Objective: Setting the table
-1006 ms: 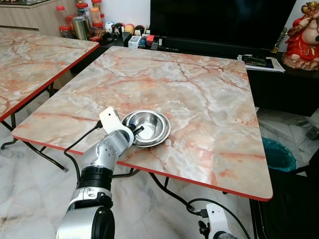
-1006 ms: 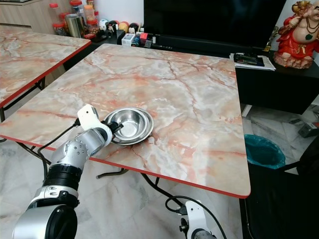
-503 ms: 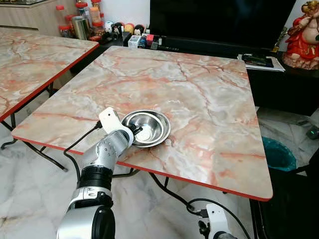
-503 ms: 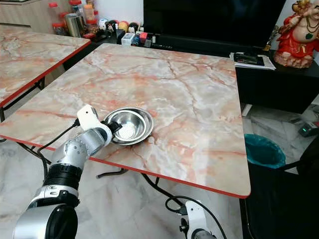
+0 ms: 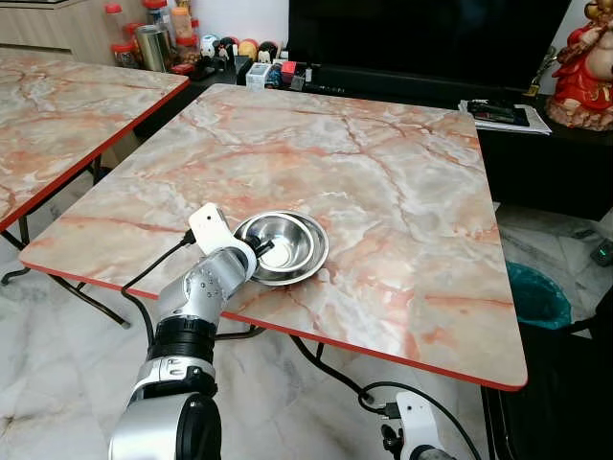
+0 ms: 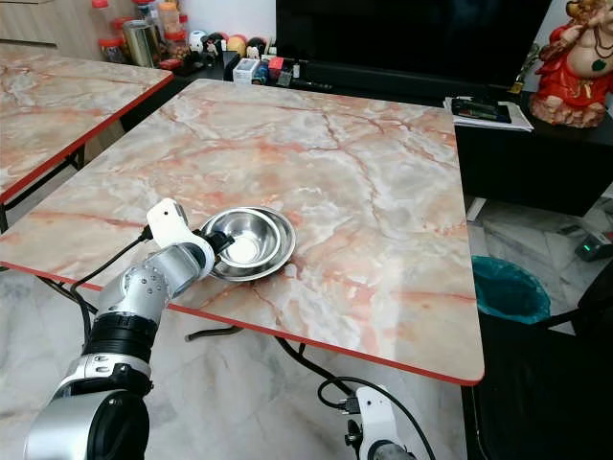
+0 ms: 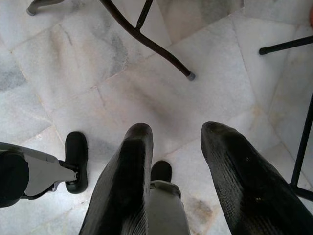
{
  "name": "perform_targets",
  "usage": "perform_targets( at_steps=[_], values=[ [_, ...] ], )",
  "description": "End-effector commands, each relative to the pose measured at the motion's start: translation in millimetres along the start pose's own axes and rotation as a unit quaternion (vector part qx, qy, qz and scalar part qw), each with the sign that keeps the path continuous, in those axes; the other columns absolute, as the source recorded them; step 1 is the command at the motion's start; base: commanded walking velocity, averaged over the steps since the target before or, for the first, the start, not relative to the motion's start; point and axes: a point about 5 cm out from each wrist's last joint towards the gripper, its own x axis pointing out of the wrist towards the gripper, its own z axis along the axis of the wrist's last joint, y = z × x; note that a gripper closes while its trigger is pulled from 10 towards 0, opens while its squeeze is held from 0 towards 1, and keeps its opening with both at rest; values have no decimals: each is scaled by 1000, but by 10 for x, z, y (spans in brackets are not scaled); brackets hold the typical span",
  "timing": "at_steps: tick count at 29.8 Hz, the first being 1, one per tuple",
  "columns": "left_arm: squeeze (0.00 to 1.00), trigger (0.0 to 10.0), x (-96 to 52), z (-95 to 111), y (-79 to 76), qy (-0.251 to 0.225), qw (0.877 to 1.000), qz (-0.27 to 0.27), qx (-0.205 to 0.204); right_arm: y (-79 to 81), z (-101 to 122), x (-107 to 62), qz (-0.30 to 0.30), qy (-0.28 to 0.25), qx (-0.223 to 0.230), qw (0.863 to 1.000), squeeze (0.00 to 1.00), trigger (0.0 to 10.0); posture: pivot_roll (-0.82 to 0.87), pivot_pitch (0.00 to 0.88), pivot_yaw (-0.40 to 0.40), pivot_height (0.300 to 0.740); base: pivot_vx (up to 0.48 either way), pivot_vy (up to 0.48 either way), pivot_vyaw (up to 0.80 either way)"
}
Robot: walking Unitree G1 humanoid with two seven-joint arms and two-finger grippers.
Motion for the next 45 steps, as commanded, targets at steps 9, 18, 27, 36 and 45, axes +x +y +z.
perform_targets(
  at_steps=[9,18,27,36,45],
  values=[
    [0,10000,-21,82,-107,-9,1000,-11,20,4,11,3,0,0,3,1000,0,10000,-3,0,-7,719,0,0,0],
    [0,10000,-77,276,-113,-54,996,11,71,0,14,3,0,0,3,1000,0,10000,-3,0,-10,719,0,0,0],
    [0,10000,-231,598,-279,-163,969,3,187,2,21,4,1,-1,1,1000,0,10000,0,0,-13,719,0,0,0],
    [0,10000,-433,823,131,-335,860,58,381,10,51,10,0,-6,4,1000,0,10000,7,0,-15,719,0,0,0],
    [0,10000,-630,909,1051,-360,817,219,393,20,54,11,2,-7,1,1000,0,10000,17,0,-15,719,0,0,0]
  ],
)
